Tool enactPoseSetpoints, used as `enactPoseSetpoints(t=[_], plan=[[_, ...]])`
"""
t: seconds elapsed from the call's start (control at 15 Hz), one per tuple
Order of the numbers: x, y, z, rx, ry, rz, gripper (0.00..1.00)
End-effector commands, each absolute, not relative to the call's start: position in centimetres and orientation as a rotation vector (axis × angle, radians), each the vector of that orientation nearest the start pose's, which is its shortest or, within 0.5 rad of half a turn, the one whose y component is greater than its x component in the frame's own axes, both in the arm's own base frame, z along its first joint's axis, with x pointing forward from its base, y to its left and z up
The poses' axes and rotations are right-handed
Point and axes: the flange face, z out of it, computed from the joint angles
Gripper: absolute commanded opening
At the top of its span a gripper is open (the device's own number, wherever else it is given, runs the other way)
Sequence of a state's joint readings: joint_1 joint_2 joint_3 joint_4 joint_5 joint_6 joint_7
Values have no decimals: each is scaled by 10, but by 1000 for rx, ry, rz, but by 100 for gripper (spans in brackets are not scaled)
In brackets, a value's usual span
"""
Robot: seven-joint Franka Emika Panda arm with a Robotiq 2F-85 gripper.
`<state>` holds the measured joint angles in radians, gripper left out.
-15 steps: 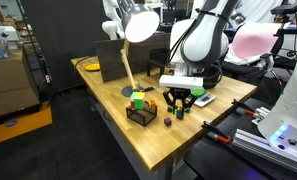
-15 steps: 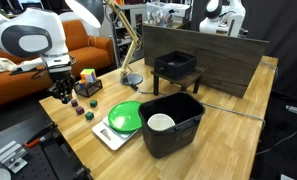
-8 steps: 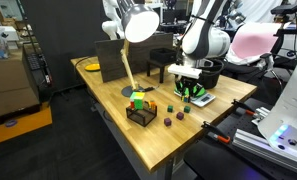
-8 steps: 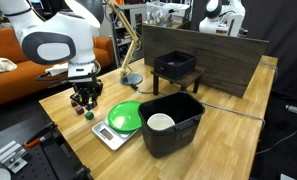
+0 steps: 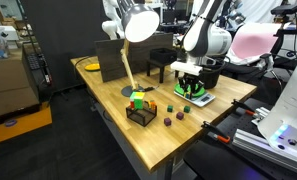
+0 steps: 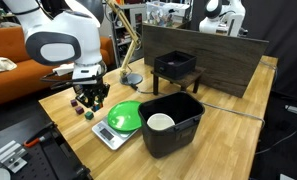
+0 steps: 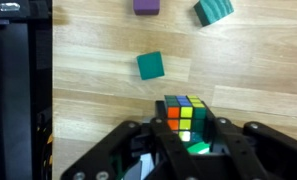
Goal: Put one rubik's cube on the table
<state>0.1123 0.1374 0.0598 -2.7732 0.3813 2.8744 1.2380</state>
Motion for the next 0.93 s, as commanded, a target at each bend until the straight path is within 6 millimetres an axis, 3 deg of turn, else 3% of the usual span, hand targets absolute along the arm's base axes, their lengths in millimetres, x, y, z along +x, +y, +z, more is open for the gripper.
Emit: enactPoseSetpoints(t=[0.0,0.53,0.87], plan=[[379,49,170,-2342,2016,143,8],[441,78,183,-2392,1858,119,8],[429,83,165,-2376,1847,184,8]])
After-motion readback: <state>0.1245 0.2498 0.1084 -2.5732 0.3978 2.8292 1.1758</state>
